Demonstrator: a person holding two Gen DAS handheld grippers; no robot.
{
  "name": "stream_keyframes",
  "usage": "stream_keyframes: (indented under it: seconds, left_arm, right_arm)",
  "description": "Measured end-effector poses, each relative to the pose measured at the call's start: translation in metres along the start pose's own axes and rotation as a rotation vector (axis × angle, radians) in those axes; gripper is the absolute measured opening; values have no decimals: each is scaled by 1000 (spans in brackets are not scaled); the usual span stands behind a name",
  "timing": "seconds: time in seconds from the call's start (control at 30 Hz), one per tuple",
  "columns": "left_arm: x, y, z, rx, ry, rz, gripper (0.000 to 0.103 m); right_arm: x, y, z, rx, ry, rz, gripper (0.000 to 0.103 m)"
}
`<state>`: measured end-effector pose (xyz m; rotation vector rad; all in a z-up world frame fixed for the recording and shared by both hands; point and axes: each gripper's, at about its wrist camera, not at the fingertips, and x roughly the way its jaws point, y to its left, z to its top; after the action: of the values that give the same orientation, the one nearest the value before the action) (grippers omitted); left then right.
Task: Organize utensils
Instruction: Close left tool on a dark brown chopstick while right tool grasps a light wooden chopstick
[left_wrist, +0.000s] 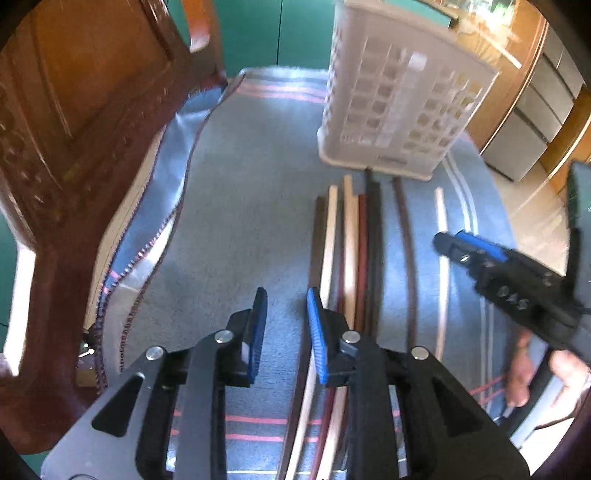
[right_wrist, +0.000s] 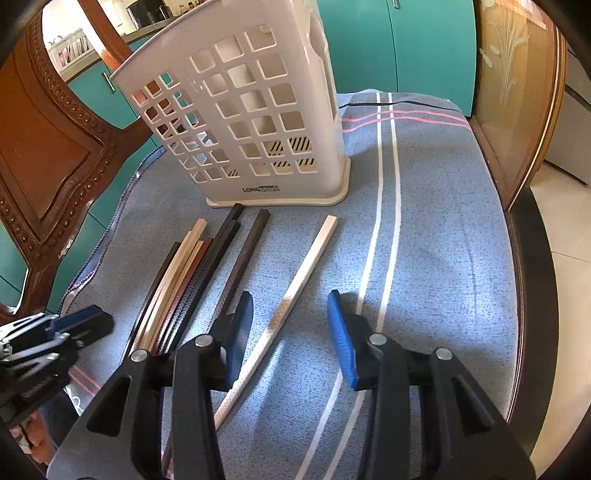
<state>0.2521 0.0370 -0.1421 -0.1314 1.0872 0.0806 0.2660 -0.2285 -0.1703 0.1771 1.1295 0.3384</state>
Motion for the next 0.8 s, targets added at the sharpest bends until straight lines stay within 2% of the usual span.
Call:
stream_keyframes:
  seconds: [0.1, 0.33, 0.47, 0.57, 0.7, 0.8]
  left_arm:
    - [10, -2, -2, 14, 25, -8, 24]
    - [13, -5, 0, 29, 28, 2, 28]
    - [19, -10, -3, 60, 29, 34, 29]
    - [21, -5, -1, 32, 21, 56, 31]
    - [20, 2, 1, 17, 25, 48, 19]
    - [20, 1, 0, 25, 30, 38, 19]
  right_arm:
    - [1, 4, 0, -9, -1, -12, 42]
    - [2, 5, 0, -23, -4, -24, 43]
    - [4, 7, 1, -28, -4, -27, 44]
    - [5, 7, 1, -31, -4, -27, 44]
    - [5, 7, 0, -39, -4, -32, 44]
    - [7, 12, -1, -80, -6, -58, 44]
